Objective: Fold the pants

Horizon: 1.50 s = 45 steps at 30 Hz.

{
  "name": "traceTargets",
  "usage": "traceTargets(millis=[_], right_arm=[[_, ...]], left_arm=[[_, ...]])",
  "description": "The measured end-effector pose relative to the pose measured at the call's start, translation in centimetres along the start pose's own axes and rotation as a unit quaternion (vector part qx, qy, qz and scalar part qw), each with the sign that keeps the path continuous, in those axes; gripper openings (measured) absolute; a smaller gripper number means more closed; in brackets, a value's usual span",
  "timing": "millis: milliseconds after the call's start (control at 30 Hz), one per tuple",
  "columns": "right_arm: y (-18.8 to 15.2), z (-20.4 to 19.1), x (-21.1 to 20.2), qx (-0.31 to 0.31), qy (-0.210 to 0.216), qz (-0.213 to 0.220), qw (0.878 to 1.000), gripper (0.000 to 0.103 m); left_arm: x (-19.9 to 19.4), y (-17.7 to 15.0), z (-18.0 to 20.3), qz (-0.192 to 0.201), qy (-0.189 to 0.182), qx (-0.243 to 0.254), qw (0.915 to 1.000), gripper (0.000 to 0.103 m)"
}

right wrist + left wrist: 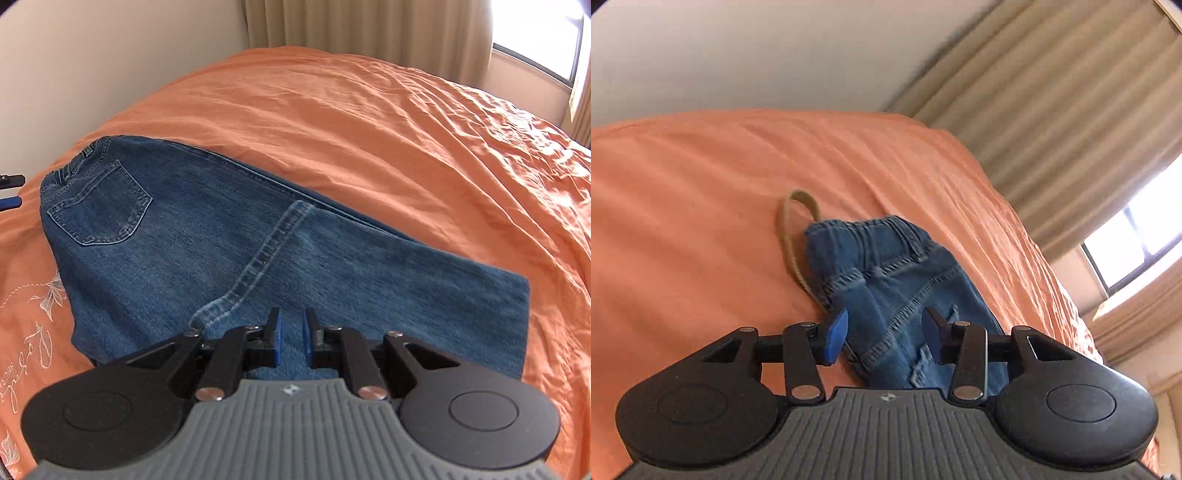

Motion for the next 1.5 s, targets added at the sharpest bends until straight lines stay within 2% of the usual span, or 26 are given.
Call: traceTargets(millis=[133,267,433,633,700,733,800,867,1000,1067,1167,1267,1333,1367,1433,1500], right_arm=[[2.2,-0.7,3.2,-0.025,-0.002,-0.013,1.000,0.008],[3.8,-0.7,6.0,-0.049,-0.013,-0.029,0.998,0.008],[5.0,0.2,9.3,-0.047,-0.015,-0.042,0.998,0.008],[5.1,1.0,12.5,-0.028,-0.010,-0.077,0.997,0.005],[5.2,1.1,12.7,-0.018,-0.009,-0.080,0.997,0.004],[5.3,1.0,12.6,-0.020,-0.012,-0.081,0.996,0.004],[5.5,0.6,12.3,-0.028,-0.021,-0.080,0.996,0.004],[5.6,0.4,10.9,-0.028,-0.027,-0.066,0.997,0.004],[5.3,1.0,6.8,-0.013,-0.033,-0.032,0.999,0.012],[4.9,1.5,4.2,-0.004,-0.018,-0.021,1.000,0.012],[4.0,2.4,0.6,0.004,-0.009,-0.003,1.000,0.012],[2.5,3.3,-2.5,0.012,-0.015,0.011,1.000,0.014],[1.3,4.3,-4.2,0.026,-0.009,0.018,0.999,0.014],[0.6,4.8,-5.0,0.032,-0.008,0.020,0.999,0.014],[-1.1,6.1,-6.3,0.046,-0.010,0.020,0.999,0.014],[-2.9,7.5,-7.2,0.063,-0.011,0.015,0.998,0.014]], left_arm=[[2.8,0.4,-4.2,0.013,-0.024,-0.105,0.9941,0.057],[6.0,0.6,-5.8,0.008,-0.028,-0.141,0.9896,0.058],[9.1,0.7,-4.6,0.007,-0.029,-0.116,0.9928,0.058],[11.4,0.9,-3.7,0.008,-0.006,-0.095,0.9954,0.054],[11.5,1.1,-3.0,0.007,0.000,-0.085,0.9963,0.045],[11.4,1.2,-2.8,0.006,0.007,-0.079,0.9968,0.043],[11.1,1.5,-1.6,0.008,0.016,-0.067,0.9976,0.030],[10.0,2.0,-0.7,0.016,0.021,-0.044,0.9987,0.023],[7.5,2.3,3.9,0.043,0.020,0.012,0.9988,0.021],[5.7,2.2,7.5,0.059,0.010,0.064,0.9962,0.021],[2.9,0.7,14.1,0.079,-0.016,0.176,0.9811,0.021],[0.4,-2.5,20.9,0.096,-0.038,0.277,0.9552,0.021],[-0.8,-5.7,25.2,0.111,-0.042,0.345,0.9310,0.021],[-1.0,-7.3,26.9,0.112,-0.048,0.369,0.9216,0.021],[-0.9,-11.0,30.2,0.105,-0.052,0.421,0.8995,0.021],[-0.4,-15.2,32.6,0.098,-0.048,0.475,0.8733,0.021]])
Point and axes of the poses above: each gripper's, at about its wrist camera, not at the fingertips, and x roughly the way its jaws point, z to its right, y to its top, the point moved 1 cm from there along x, roughly the way its jaws point, and after that the axes turned 2 degrees about z, right-handed, at the moved point
